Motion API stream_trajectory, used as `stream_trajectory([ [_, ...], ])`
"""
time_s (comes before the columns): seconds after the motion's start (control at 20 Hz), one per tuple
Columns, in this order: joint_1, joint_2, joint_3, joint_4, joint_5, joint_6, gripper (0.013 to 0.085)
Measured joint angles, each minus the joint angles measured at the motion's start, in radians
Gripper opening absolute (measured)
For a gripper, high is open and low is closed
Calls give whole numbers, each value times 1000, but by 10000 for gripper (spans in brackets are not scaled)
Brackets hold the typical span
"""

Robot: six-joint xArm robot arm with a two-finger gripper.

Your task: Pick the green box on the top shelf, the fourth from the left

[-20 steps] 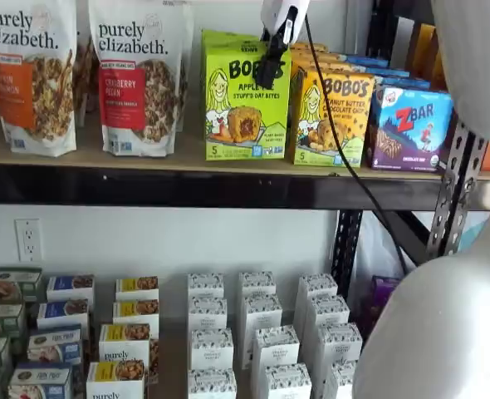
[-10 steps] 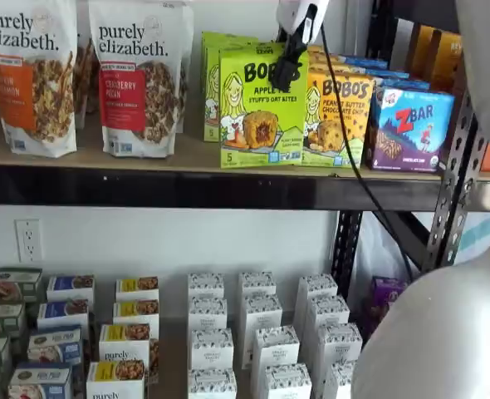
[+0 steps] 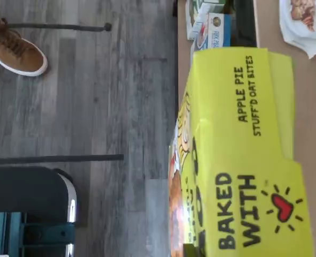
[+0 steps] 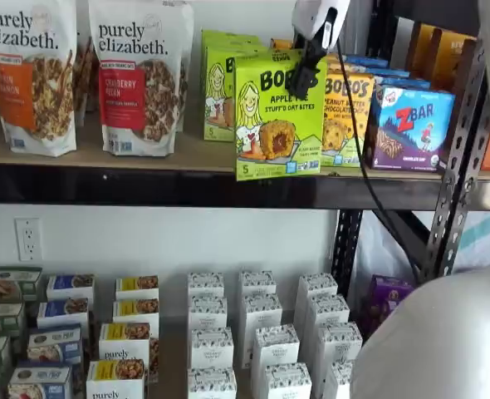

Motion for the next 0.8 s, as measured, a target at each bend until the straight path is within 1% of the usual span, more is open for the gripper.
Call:
stream_trajectory([
  [0.3,-20,-39,36,-1,11,-19,290],
  [0.5,-31,-62,65,-12,10,-33,290],
  [0.8,-62,-93,101,-3,17,-62,290],
])
